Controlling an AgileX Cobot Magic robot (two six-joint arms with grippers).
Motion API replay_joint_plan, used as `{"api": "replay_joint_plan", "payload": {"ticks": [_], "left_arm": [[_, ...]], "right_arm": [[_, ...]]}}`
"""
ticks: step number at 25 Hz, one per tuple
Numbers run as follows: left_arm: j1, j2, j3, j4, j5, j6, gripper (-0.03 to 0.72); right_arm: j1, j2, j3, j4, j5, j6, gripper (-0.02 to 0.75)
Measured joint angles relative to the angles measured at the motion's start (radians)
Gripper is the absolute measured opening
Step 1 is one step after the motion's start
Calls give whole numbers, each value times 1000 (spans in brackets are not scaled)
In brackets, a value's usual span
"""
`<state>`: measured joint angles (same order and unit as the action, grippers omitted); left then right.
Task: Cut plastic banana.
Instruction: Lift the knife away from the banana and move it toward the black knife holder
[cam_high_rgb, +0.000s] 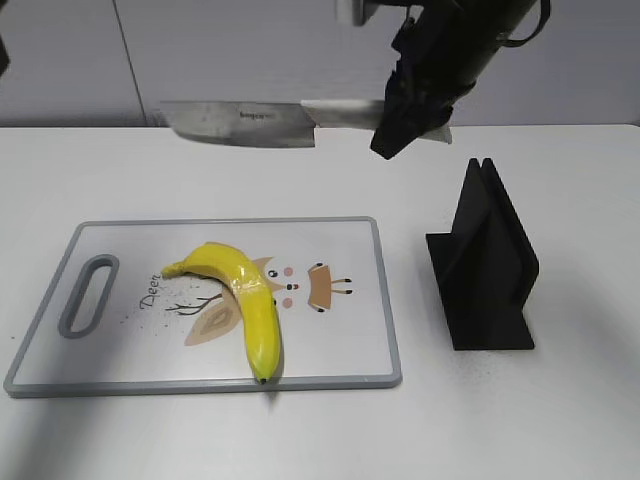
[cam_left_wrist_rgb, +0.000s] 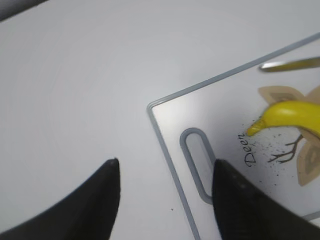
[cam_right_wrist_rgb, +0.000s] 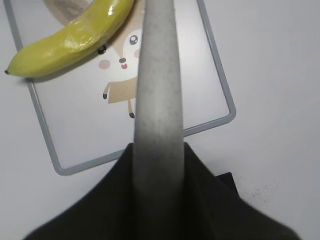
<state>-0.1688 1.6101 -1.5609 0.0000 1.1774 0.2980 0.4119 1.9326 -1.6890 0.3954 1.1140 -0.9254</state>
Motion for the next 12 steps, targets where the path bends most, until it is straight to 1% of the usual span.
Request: {"api": "replay_joint_plan", "payload": {"ticks": [3, 5, 9, 12], "left_arm": [[63, 0, -19, 0, 31, -87, 567], [84, 0, -19, 0, 40, -128, 567], [96, -26, -2, 0, 40, -149, 561], [97, -86, 52, 0, 40, -152, 560]], "right_arm": [[0, 2, -25, -14, -4, 181, 190], [0, 2, -55, -48, -3, 329, 190], [0, 0, -109, -121, 60, 569, 190], [-2, -22, -108, -159, 99, 738, 190]]}}
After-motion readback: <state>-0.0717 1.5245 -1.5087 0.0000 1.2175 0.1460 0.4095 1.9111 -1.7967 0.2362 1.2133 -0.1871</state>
